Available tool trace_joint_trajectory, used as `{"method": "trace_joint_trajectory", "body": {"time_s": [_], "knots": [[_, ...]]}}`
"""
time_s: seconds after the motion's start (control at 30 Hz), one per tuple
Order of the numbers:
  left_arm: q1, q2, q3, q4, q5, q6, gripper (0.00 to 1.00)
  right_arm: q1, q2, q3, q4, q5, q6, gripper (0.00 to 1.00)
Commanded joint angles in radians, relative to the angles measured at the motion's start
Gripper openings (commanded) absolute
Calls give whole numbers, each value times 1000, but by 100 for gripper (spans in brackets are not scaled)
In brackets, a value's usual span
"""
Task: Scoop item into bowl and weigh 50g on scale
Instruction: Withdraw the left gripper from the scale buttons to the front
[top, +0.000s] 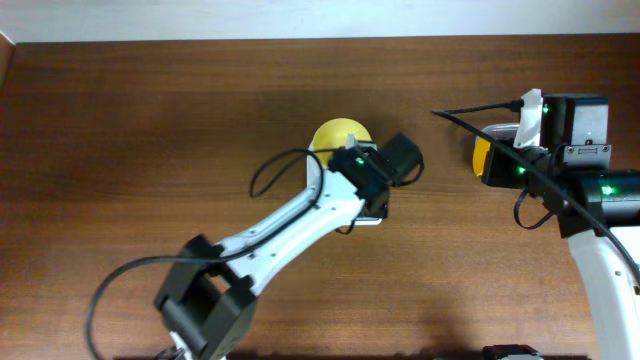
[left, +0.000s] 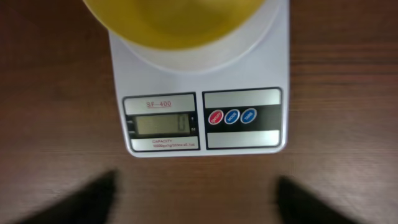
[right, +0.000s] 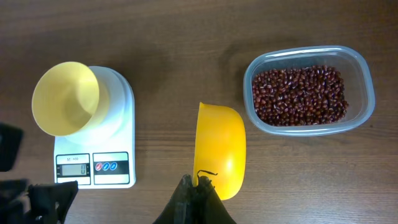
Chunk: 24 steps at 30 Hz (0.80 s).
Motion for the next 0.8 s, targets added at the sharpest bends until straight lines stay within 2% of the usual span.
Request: {"method": "trace_joint_trajectory", "body": {"time_s": [0.0,0.07,0.13,0.17,0.23,0.27,0.33,0.77], "knots": [[87,-134,27,-31,33,219,99,-6,-13,20,1,12,-16,4],[150,-174,27,-35,117,384,99,-6,-13,20,16,13,-16,4],[217,-192,27,-47,322,645,99,-6,-13,20,34,12,-16,4],[239,-192,27,-72,369,750,99,-6,-13,20,34,12,-16,4],[259,-192,27,-92,286,853,99,-6,-13,20,21,12,-13,4],[259,-192,27,-90,155,859,99,-6,-13,20,15,12,-3,4],[259,-192,27,-91,37,859,99,-6,-13,20,14,12,-3,4],[259,-192,27,-95,35,858,99,-6,38,20,-1,8,0,4]]}}
